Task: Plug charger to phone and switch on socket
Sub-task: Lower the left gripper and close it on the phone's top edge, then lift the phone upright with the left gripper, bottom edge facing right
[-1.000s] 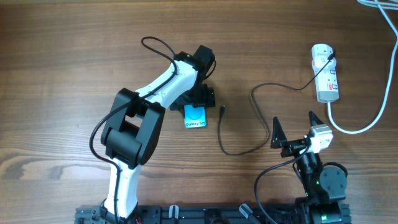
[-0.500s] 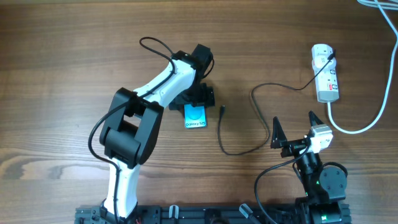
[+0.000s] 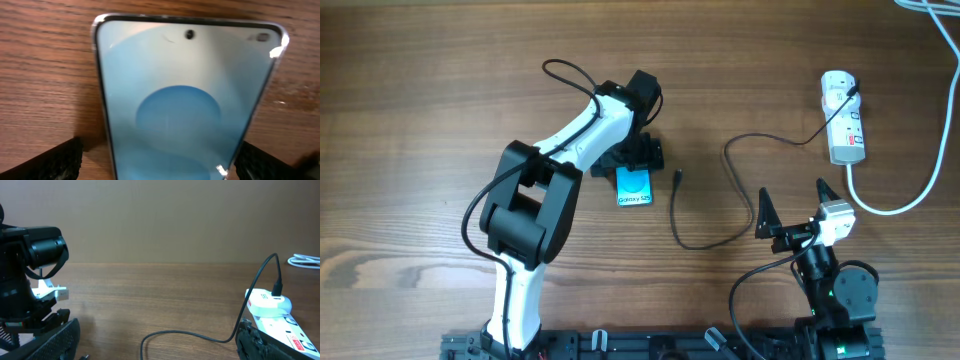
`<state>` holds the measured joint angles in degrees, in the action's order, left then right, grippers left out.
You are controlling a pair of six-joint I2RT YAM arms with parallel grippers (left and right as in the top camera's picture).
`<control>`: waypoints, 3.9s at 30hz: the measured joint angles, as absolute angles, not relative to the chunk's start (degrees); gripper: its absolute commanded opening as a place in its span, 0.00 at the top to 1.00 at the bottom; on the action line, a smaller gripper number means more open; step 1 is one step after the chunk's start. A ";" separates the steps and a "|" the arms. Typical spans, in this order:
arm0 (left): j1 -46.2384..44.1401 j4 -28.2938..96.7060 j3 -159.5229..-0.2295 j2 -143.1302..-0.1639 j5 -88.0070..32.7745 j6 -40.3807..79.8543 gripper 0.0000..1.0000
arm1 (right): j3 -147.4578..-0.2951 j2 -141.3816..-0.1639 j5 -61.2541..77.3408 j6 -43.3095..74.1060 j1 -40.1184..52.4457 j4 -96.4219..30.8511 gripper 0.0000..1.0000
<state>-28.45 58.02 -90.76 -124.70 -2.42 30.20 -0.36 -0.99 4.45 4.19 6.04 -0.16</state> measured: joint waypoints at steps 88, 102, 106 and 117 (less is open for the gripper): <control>-26.02 78.83 -103.53 -115.74 -38.63 26.85 0.35 | -0.36 -0.99 4.45 4.19 6.04 -0.16 0.00; -15.62 79.31 -103.79 -112.60 -78.54 25.56 0.39 | -0.36 -0.99 4.45 4.19 6.04 -0.16 0.01; -13.63 79.31 -103.79 -112.60 -83.35 25.91 0.40 | -0.36 -0.99 4.45 4.19 6.04 -0.16 0.00; -10.33 80.16 -103.79 -112.60 -86.96 32.64 0.43 | -0.36 -0.99 4.45 4.19 6.04 -0.16 0.00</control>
